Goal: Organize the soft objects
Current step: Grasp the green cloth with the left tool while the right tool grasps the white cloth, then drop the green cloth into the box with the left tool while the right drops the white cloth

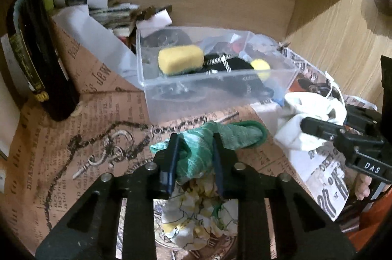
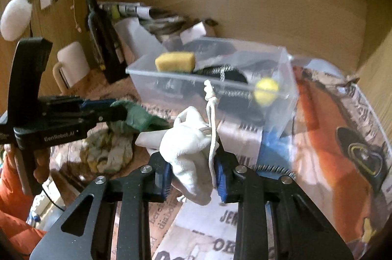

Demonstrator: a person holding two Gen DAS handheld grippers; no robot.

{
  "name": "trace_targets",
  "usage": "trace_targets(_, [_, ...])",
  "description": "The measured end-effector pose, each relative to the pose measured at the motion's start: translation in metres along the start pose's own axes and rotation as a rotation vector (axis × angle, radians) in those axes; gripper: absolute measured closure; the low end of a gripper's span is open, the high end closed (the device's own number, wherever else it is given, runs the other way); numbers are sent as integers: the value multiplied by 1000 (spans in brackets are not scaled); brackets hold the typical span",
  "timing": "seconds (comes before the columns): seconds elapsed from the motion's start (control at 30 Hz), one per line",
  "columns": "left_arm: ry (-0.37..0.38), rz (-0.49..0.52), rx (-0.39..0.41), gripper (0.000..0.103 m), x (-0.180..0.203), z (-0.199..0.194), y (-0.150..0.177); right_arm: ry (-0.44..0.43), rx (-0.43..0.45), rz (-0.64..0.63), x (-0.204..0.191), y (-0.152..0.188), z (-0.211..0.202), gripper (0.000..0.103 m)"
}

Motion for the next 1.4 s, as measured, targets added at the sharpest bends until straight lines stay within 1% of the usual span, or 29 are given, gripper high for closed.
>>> trace_targets(0.2, [5,16,75,79,5,-19,-26,15,68,19,7,-26,-8,77])
trace_targets(0.43, [-35,55,185,79,6,-44,-66,51,148,48,21,-59,-15,77])
trace_targets(0.53, [-47,60,218,79,3,-51,-78,78,183,58,31,-71,-19,77])
trace_targets(0.63, [-60,66,231,79,-3,-51,-89,102,210,67,40,-82,-22,76])
trace_targets(0.8, [-67,77,211,79,-10,-38,-96,129,224,70,51,-94,-15,76])
trace_targets(0.9, [-71,82,175,79,-13,-21,-96,139,209,61,53,-98,-1,76])
trace_targets(0.93, [-69,82,174,79,-14,-16,-97,141,201,58,54,-98,3,76])
trace_targets(1.03, [-64,81,131,79,-18,4,-95,143,162,47,54,-97,24,76])
trace_targets(1.2, [-73,85,83,79,-23,30,-90,147,98,58,54,-92,54,76])
trace_targets(1.4, [-77,96,36,78,-26,50,-81,130,23,23,42,-80,82,76])
Point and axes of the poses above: each gripper's, at about its wrist camera, not at the fingertips, and z roughly the way its jaws point, x to its right, y to its underside, the point moved 10 cm from there along z, roughly the way its jaws point, and after that the axes turned 14 degrees about y, right-handed, at the moved point
